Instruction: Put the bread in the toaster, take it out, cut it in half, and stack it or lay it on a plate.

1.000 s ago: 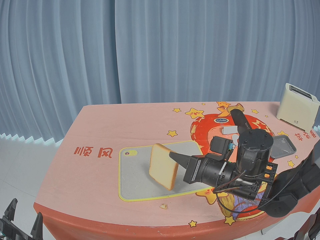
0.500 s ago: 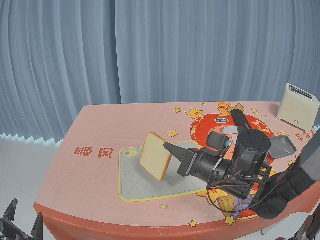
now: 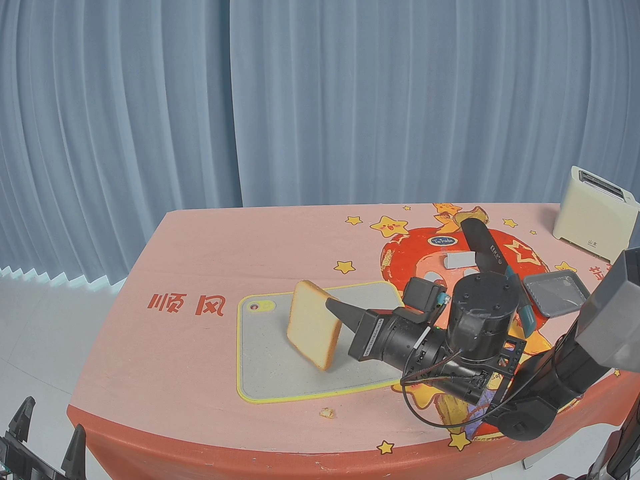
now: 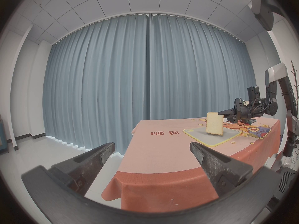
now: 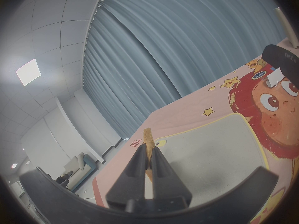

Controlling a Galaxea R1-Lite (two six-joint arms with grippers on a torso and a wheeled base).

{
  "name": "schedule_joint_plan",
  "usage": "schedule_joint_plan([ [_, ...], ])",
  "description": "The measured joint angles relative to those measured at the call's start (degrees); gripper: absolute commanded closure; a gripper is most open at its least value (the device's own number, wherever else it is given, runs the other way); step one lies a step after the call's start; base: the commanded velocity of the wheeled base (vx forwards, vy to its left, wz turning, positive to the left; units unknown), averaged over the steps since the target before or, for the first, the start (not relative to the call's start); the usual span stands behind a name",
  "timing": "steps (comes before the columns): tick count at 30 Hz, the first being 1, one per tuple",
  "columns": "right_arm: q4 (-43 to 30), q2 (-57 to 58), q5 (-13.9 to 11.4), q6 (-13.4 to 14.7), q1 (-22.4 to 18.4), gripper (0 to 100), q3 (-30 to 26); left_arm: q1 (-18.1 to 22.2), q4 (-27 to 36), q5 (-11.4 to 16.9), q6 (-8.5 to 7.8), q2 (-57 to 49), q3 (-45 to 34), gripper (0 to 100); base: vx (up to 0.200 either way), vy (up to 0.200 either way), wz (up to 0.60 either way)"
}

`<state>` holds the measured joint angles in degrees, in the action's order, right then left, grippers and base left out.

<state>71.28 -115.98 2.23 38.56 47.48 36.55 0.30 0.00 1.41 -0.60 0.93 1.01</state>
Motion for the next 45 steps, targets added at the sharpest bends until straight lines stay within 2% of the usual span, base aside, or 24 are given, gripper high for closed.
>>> schedule_joint_plan([
  [9,-0.1,-0.7,0.2,-1.4,-0.2,100,-0.2,0.0,0.0,0.0,0.0,0.0,0.0,0,0.0,0.0,0.0],
  [28,-0.7,-0.5,0.3,-2.2,-0.6,100,-0.5,0.0,0.0,0.0,-0.02,0.0,0.0,0,0.0,0.0,0.0],
  [29,-0.7,-0.5,0.3,-2.3,-0.6,0,-0.5,0.0,0.0,0.0,0.0,0.0,0.0,0,0.0,0.0,0.0],
  [35,-0.7,-0.3,1.1,-2.5,-0.6,0,-0.6,0.0,0.0,0.0,0.0,0.0,0.0,0,0.0,0.0,0.0],
  [39,-0.7,0.0,2.4,-3.8,-0.6,0,-0.5,0.0,0.0,0.0,0.0,0.0,0.0,0,0.0,0.0,0.0],
  [45,-1.3,0.2,2.9,-4.4,-0.8,0,-0.5,-0.1,0.0,0.0,0.02,0.0,0.0,0,0.0,0.0,0.0],
])
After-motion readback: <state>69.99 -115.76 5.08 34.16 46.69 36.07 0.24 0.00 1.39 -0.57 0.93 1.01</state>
